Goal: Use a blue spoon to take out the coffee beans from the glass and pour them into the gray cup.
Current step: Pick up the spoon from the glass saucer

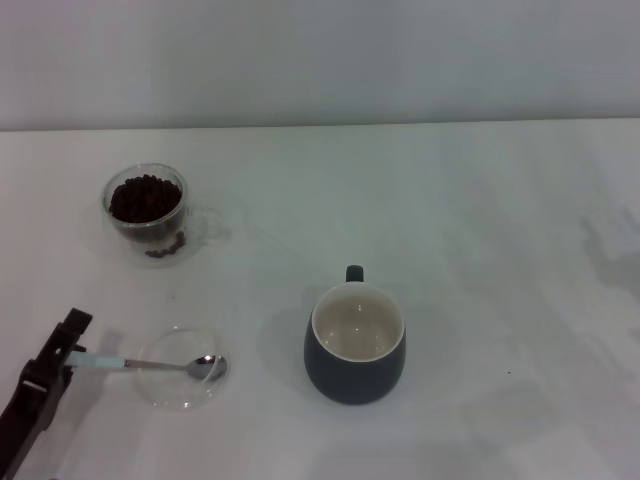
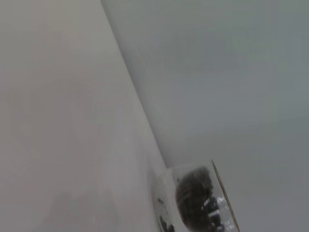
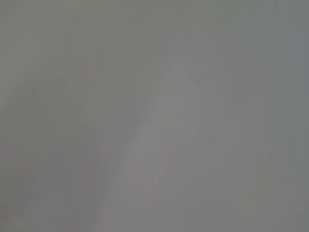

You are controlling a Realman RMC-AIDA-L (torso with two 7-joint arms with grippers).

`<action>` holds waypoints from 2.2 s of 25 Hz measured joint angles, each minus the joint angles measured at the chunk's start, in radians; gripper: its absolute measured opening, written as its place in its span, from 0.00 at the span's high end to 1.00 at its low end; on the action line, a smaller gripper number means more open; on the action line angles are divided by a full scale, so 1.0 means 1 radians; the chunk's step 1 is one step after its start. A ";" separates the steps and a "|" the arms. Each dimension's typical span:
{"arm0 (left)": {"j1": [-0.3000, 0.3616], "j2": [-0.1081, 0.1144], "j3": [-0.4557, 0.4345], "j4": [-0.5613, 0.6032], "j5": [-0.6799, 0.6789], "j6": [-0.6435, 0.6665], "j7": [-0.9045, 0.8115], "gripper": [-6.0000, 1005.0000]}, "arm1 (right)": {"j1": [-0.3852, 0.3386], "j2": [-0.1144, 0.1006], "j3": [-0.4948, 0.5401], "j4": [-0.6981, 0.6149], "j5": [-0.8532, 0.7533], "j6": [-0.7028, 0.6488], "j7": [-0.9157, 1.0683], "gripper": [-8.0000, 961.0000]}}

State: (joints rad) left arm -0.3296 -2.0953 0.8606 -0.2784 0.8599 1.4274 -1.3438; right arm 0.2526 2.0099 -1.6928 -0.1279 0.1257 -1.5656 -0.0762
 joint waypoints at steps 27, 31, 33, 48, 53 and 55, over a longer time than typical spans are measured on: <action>-0.022 -0.003 -0.001 0.002 0.042 0.010 0.039 0.39 | -0.002 0.001 -0.016 -0.003 0.001 -0.012 0.023 0.40; -0.023 -0.001 -0.004 0.002 0.042 0.009 0.035 0.41 | 0.001 0.001 -0.023 -0.004 0.000 -0.011 0.020 0.40; -0.025 -0.001 -0.005 0.002 0.042 0.008 0.034 0.49 | 0.003 0.002 -0.024 -0.004 0.000 -0.011 0.019 0.40; -0.038 0.000 -0.006 0.027 0.037 -0.043 0.005 0.77 | 0.007 0.003 -0.025 -0.014 0.000 -0.006 0.018 0.40; -0.037 0.000 -0.006 0.037 0.035 -0.044 0.005 0.80 | 0.007 0.003 -0.025 -0.016 0.000 -0.006 0.018 0.40; -0.037 0.000 -0.006 0.040 0.033 -0.044 0.005 0.82 | 0.007 0.003 -0.025 -0.016 0.000 -0.005 0.018 0.40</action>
State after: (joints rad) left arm -0.3666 -2.0953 0.8545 -0.2387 0.8931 1.3836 -1.3388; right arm 0.2594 2.0126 -1.7180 -0.1441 0.1258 -1.5711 -0.0583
